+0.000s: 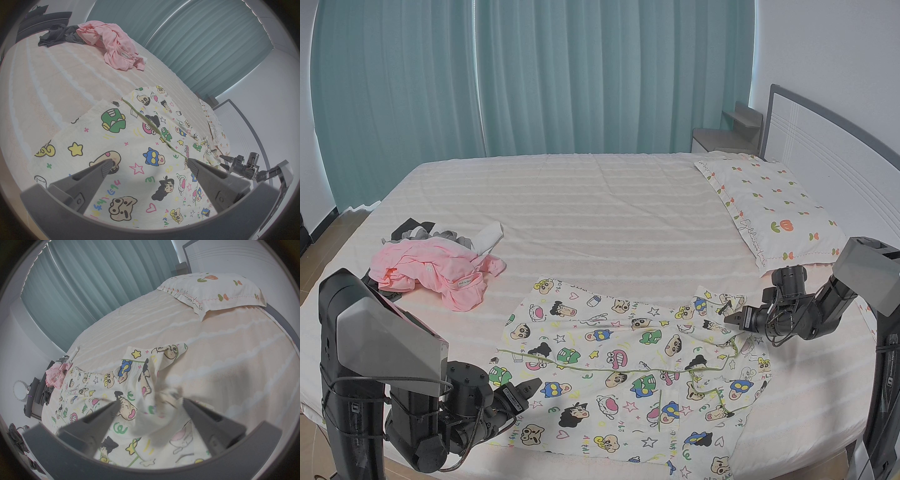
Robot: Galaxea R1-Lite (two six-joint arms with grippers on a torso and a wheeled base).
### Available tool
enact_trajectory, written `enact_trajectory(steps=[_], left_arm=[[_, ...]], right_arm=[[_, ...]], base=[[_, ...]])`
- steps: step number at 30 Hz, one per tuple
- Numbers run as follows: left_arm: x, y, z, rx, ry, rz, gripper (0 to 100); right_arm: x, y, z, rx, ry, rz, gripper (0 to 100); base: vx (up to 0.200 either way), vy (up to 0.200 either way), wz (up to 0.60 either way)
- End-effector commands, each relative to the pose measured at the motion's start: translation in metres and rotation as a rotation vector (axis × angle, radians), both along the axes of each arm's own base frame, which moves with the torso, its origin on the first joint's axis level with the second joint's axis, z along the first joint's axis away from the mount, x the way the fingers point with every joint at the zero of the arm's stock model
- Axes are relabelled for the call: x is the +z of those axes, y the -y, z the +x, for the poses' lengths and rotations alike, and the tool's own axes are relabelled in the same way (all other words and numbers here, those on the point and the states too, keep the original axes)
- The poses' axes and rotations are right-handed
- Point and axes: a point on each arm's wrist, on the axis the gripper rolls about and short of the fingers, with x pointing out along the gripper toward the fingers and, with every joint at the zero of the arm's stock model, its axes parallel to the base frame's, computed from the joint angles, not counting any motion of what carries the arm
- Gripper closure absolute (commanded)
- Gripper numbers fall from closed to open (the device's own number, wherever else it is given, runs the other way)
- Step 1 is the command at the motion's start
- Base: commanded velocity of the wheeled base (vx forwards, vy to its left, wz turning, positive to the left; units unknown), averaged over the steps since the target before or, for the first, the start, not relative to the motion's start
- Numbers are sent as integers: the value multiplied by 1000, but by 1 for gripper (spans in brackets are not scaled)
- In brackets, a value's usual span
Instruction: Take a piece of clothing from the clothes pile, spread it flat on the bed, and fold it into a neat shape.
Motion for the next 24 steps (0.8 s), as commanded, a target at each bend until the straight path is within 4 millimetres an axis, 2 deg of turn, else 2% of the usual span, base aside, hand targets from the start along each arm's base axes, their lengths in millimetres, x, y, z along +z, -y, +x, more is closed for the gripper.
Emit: enact_trajectory(steps=[1,3,4,10,12,15,17,18,21,24], left_arm=[[1,0,0,1,12,-6,0],[1,0,0,1,12,-6,0],[1,0,0,1,12,-6,0],[1,0,1,3,12,-8,0],[1,-1,1,4,12,-8,0],[1,-2,1,14,9,-11,0],[1,-2,1,17,11,-11,0],[1,-2,1,20,11,-9,0],[1,-3,2,25,10,-10,0],[1,-3,2,27,10,-10,0]], right_arm=[[46,11,-2,-28,70,14,0],[48,11,0,-29,79,15,0],[54,9,7,-32,109,14,0],[58,-8,29,-3,178,22,0],[45,-26,44,31,182,29,0],[24,-49,53,59,163,25,0],[14,-57,60,54,177,11,0],[-1,-65,71,38,201,-21,0],[-9,-67,86,-10,234,-64,0],[-16,-68,87,-12,227,-71,0]], base=[[0,0,0],[0,0,0],[0,0,0],[0,0,0],[0,0,0],[0,0,0],[0,0,0],[0,0,0],[0,0,0],[0,0,0]])
